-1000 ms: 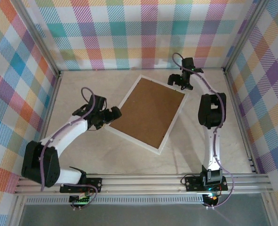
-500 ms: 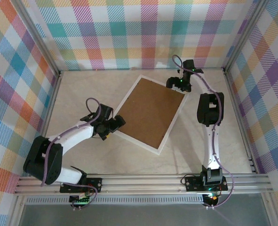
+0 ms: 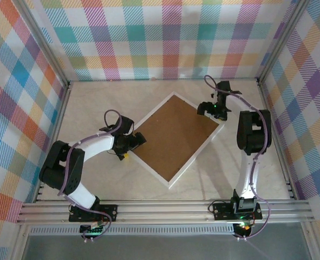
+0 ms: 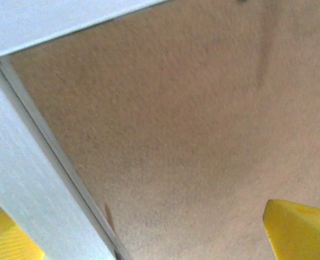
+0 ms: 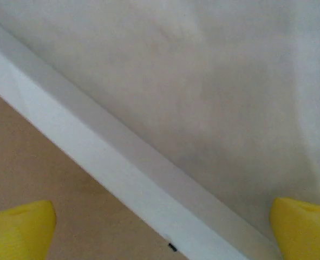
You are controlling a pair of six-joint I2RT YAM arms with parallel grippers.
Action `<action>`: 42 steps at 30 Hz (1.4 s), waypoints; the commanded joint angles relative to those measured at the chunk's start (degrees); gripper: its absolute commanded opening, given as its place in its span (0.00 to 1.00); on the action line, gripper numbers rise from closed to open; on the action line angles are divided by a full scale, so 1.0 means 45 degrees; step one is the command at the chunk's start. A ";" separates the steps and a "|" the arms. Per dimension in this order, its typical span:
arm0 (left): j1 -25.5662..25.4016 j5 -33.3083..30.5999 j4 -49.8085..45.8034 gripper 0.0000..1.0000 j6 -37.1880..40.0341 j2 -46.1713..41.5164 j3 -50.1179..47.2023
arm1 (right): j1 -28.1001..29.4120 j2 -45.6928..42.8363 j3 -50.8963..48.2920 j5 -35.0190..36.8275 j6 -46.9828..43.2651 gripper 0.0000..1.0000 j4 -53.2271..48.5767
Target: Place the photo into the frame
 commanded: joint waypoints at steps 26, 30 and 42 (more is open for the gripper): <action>0.3105 -0.0844 0.0154 0.98 0.4216 0.3403 0.6030 | 0.2634 -0.5507 -0.5030 -0.0373 0.1596 0.99 0.0089; 0.3091 -0.0480 -0.0160 0.98 0.4679 0.2151 0.5141 | 0.2148 -0.4854 -0.4124 -0.0323 0.0879 0.99 0.0328; 0.3297 -0.1930 0.0506 0.99 0.5548 0.0597 0.1808 | 0.1165 -0.0634 0.1053 0.0078 -0.1475 0.48 -0.2356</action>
